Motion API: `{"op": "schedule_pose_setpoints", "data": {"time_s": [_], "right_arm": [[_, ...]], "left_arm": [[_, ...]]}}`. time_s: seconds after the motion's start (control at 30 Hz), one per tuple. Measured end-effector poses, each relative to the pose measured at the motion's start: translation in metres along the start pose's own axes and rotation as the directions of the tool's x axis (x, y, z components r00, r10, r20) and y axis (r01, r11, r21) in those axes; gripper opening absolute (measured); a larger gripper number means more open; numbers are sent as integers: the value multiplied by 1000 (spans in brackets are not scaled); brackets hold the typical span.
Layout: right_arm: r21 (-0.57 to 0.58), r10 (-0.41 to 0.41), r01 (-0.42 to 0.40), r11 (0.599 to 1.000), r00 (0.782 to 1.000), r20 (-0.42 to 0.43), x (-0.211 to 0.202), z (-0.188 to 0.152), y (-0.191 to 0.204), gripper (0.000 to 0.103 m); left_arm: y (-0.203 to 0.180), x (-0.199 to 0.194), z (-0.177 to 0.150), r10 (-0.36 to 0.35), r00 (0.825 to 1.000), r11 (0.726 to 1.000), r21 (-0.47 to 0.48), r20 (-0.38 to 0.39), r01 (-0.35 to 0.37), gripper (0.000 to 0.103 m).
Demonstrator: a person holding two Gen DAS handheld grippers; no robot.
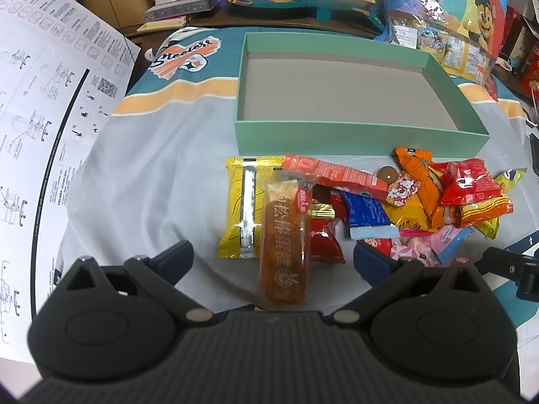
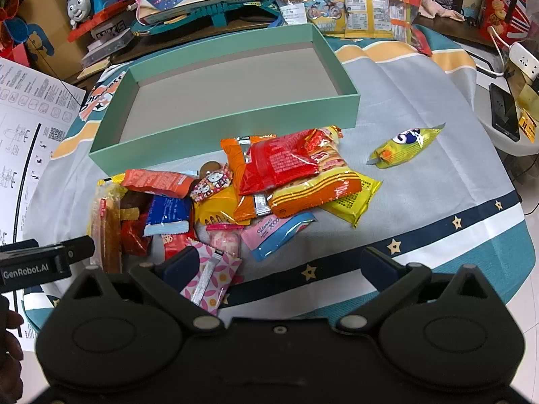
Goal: Organize snacks
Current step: 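Lower both grippers toward the snack pile in front of the green box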
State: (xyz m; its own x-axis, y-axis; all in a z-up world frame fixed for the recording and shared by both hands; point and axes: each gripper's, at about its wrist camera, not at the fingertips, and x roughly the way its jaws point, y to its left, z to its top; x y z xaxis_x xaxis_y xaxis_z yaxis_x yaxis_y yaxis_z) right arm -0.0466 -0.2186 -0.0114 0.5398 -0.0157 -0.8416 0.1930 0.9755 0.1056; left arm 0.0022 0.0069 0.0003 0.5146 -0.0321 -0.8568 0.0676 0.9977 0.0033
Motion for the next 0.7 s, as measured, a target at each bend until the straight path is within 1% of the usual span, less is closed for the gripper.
{"op": "schedule_pose_setpoints", "data": {"time_s": [0.53,0.7], "right_arm": [[6,2,-2,1000,1000,-4,3,-2,-1,103],[8,24,-24,1000,1000,9,4,-4,-2,103]], "left_arm": [[2,4,-1,-7,1000,1000,-8,-11,7,103],[7,10,-3,-3,1000,1000,-11,-7,3,103]]}}
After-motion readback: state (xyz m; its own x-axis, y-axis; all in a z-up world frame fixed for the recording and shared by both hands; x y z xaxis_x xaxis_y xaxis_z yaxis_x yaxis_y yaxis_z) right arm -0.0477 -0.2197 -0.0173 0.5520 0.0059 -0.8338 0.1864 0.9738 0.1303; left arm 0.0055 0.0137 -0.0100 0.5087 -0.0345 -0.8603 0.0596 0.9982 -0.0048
